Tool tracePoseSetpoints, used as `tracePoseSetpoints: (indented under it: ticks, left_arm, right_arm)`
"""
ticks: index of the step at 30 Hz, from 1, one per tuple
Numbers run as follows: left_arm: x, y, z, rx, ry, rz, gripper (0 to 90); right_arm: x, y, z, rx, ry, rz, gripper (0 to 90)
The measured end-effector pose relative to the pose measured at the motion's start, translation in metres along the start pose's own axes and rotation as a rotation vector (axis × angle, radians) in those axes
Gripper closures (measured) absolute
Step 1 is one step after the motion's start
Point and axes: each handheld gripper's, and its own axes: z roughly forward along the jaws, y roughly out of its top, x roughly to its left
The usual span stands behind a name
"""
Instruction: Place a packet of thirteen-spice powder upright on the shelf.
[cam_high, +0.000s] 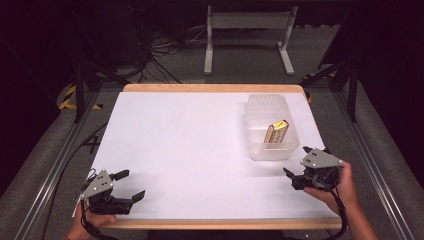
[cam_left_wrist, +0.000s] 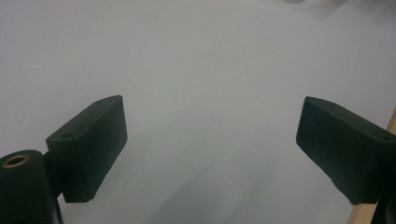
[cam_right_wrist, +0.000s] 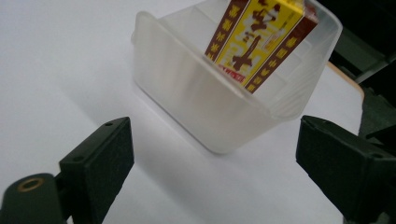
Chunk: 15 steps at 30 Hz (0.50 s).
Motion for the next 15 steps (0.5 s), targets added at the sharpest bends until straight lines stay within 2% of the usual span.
tracePoseSetpoints:
  ticks: [6,8,12,14,15]
  left_arm:
    - [-0.001,-0.001,0.0,0.005,0.0,0.002,9.6]
    - [-0.002,-0.001,0.0,0.006,-0.003,-0.001,9.6]
    - [-0.001,-0.001,0.001,0.007,-0.002,0.003,9.6]
    - [-0.001,-0.001,0.001,0.01,-0.003,0.004,9.6]
    - [-0.001,-0.001,0.001,0.009,-0.003,0.004,9.6]
  right_arm:
    - [0.001,-0.017,0.007,0.032,0.003,0.025,11.6]
    - [0.001,-0.025,0.009,0.029,0.002,0.043,11.4]
    - [0.001,-0.034,0.011,0.019,-0.005,0.049,11.3]
    - [-0.001,-0.041,0.012,0.011,0.002,0.074,11.0]
    - [-0.001,-0.045,0.012,0.006,-0.012,0.088,10.2]
